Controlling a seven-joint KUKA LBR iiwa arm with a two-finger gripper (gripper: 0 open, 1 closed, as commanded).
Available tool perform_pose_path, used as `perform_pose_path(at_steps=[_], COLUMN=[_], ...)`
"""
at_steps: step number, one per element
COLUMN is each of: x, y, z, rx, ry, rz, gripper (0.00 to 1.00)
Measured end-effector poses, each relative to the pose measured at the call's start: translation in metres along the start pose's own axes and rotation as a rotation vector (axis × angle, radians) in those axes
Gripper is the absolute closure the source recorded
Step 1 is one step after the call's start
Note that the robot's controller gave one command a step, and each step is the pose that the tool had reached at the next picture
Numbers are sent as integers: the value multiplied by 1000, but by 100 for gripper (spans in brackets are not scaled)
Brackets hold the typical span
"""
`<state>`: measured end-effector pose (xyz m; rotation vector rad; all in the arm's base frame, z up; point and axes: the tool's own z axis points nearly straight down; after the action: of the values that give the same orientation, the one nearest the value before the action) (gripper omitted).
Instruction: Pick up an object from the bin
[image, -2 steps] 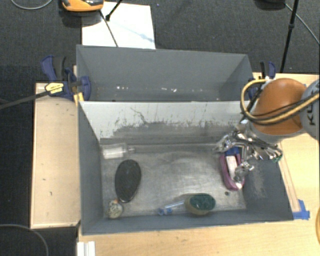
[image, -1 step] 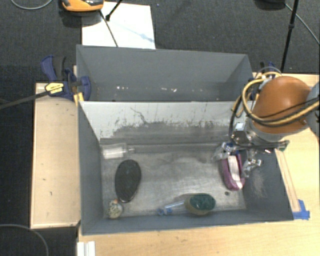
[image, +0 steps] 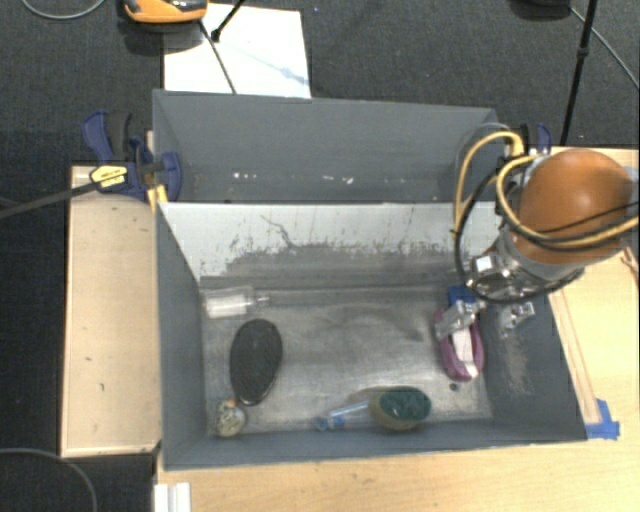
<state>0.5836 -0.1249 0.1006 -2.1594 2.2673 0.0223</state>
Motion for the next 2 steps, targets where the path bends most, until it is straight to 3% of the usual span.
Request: perform_pose_path(at_steps=[1,2], x=[-25,-31], y=[-8,8], z=[29,29], rx=[3,-7], ry=[12,14], rz=[-180,-658], gripper=[0,0])
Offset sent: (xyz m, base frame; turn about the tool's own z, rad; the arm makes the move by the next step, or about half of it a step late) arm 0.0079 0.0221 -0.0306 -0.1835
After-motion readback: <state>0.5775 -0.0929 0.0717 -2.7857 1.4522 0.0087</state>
